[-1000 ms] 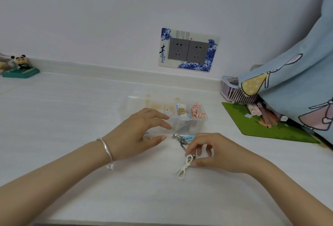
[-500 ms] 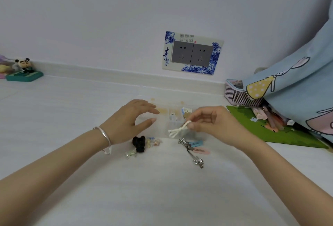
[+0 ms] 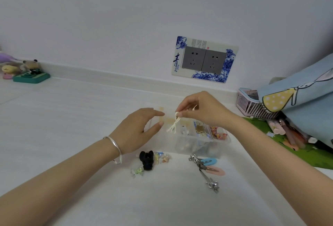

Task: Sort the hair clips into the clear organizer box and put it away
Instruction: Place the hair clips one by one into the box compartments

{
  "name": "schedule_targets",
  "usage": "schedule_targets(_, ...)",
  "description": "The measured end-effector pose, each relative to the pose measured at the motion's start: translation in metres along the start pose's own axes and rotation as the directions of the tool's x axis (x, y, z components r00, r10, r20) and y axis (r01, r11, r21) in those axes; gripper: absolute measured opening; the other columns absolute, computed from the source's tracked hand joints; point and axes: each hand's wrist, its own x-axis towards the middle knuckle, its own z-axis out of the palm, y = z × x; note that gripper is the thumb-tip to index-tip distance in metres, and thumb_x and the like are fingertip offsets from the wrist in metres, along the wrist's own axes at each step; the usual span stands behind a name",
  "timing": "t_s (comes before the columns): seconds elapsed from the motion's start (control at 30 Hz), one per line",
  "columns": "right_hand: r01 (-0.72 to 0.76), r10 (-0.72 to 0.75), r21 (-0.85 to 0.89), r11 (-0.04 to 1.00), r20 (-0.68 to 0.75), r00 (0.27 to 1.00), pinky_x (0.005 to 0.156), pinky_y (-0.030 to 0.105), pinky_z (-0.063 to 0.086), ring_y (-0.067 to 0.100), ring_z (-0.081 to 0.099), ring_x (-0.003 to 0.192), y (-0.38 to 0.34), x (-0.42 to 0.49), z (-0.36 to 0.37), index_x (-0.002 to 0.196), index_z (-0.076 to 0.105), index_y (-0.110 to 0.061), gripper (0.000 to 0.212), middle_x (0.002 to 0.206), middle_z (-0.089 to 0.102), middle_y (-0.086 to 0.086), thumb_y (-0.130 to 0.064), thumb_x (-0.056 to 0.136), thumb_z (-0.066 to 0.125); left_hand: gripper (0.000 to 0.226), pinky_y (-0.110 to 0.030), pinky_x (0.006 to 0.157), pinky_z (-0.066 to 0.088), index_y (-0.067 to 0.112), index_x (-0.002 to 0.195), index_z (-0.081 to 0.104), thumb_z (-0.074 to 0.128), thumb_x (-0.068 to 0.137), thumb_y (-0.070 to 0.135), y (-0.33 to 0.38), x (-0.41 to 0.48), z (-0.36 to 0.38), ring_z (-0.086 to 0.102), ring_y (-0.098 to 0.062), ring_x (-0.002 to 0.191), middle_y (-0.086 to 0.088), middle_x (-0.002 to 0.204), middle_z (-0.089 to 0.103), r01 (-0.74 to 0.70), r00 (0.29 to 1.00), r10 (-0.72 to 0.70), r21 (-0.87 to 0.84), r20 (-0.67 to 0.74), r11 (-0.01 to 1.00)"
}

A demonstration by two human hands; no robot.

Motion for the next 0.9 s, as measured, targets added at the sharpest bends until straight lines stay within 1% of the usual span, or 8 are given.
schedule_targets(0.2, 0.031, -0.006, -0.104, 0.994, 0.237, 0.971, 0.058, 0.01, 0.036, -0.002, 0.049, 0.056, 0.007, 0.013, 0.019, 0.083, 0.077, -0.016, 0.006, 0.081, 0.075, 0.001, -0.018, 0.079, 0.073, 0.049, -0.003, 0.092, 0.018, 0.032, 0.128, 0.048, 0.034, 0.087, 0.056, -0.005, -0.001, 0.003, 0.036, 0.0, 0.128, 0.012, 0.133, 0.05, -0.011, 1.0, 0.012, 0.02, -0.027, 1.0)
schedule_targets(0.3, 0.03, -0.007, -0.109, 0.994, 0.203, 0.979, 0.061, 0.02, 0.039, 0.003, 0.045, 0.058, 0.009, 0.013, 0.023, 0.084, 0.077, -0.023, 0.007, 0.083, 0.075, -0.005, -0.021, 0.079, 0.072, 0.059, 0.008, 0.087, 0.016, 0.031, 0.127, 0.05, 0.028, 0.082, 0.062, -0.006, -0.002, 0.002, 0.032, 0.014, 0.113, 0.016, 0.125, 0.052, -0.042, 0.998, 0.043, 0.018, -0.046, 0.999)
schedule_targets(0.37, 0.024, -0.004, -0.127, 0.992, 0.158, 0.987, 0.064, 0.026, 0.045, 0.006, 0.046, 0.061, 0.007, 0.009, 0.02, 0.088, 0.076, -0.025, 0.01, 0.086, 0.074, -0.012, -0.021, 0.081, 0.071, 0.053, 0.009, 0.086, 0.016, 0.032, 0.126, 0.05, 0.032, 0.085, 0.059, -0.005, -0.003, 0.001, 0.028, 0.019, 0.107, 0.022, 0.119, 0.048, -0.047, 0.997, 0.047, -0.002, -0.053, 0.999)
schedule_targets(0.5, 0.028, -0.026, -0.066, 0.997, 0.018, 0.999, 0.062, 0.01, 0.041, 0.001, 0.05, 0.064, 0.003, -0.017, 0.006, 0.086, 0.075, -0.027, 0.009, 0.083, 0.072, -0.017, -0.021, 0.081, 0.07, 0.039, 0.002, 0.09, 0.024, 0.037, 0.123, 0.051, 0.04, 0.089, 0.052, -0.003, -0.007, 0.0, 0.037, 0.013, 0.113, 0.022, 0.121, 0.052, -0.044, 0.997, 0.041, -0.043, -0.059, 0.998)
schedule_targets(0.57, 0.023, -0.021, 0.036, 0.999, -0.041, 0.999, 0.06, 0.009, 0.04, 0.0, 0.055, 0.065, -0.002, -0.037, -0.001, 0.083, 0.075, -0.024, 0.008, 0.077, 0.072, -0.014, -0.018, 0.079, 0.072, 0.039, -0.003, 0.095, 0.028, 0.039, 0.12, 0.051, 0.038, 0.087, 0.054, 0.0, -0.01, -0.002, 0.041, 0.01, 0.116, 0.022, 0.12, 0.055, -0.078, 0.995, 0.074, -0.056, -0.074, 0.995)
schedule_targets(0.67, -0.054, 0.045, 0.198, 0.979, 0.048, 0.998, 0.068, 0.013, 0.05, 0.004, 0.065, 0.07, -0.002, -0.075, -0.006, 0.083, 0.076, -0.017, 0.009, 0.081, 0.075, -0.002, -0.012, 0.076, 0.074, 0.034, -0.009, 0.097, 0.032, 0.035, 0.116, 0.056, 0.043, 0.087, 0.048, 0.015, -0.016, -0.001, 0.045, 0.007, 0.114, 0.022, 0.115, 0.058, -0.166, 0.984, 0.158, -0.103, -0.083, 0.981)
schedule_targets(0.77, -0.153, 0.151, 0.0, 0.988, 0.172, 0.973, 0.071, 0.008, 0.047, -0.004, 0.065, 0.074, 0.012, -0.106, -0.002, 0.088, 0.076, -0.027, 0.014, 0.085, 0.075, -0.012, -0.017, 0.078, 0.073, 0.028, -0.014, 0.095, 0.037, 0.029, 0.112, 0.06, 0.05, 0.088, 0.04, 0.03, -0.02, 0.003, 0.05, 0.002, 0.109, 0.017, 0.109, 0.062, -0.263, 0.964, 0.256, -0.122, -0.071, 0.957)
schedule_targets(0.9, -0.224, 0.257, -0.281, 0.933, 0.089, 0.962, 0.087, 0.02, 0.048, 0.0, 0.06, 0.096, 0.033, -0.128, 0.01, 0.103, 0.068, -0.042, 0.024, 0.105, 0.066, -0.026, -0.035, 0.081, 0.069, 0.027, -0.02, 0.094, 0.041, 0.024, 0.11, 0.062, 0.052, 0.089, 0.037, 0.04, -0.022, 0.011, 0.052, -0.002, 0.108, 0.012, 0.108, 0.064, -0.34, 0.94, 0.337, -0.102, -0.045, 0.935)
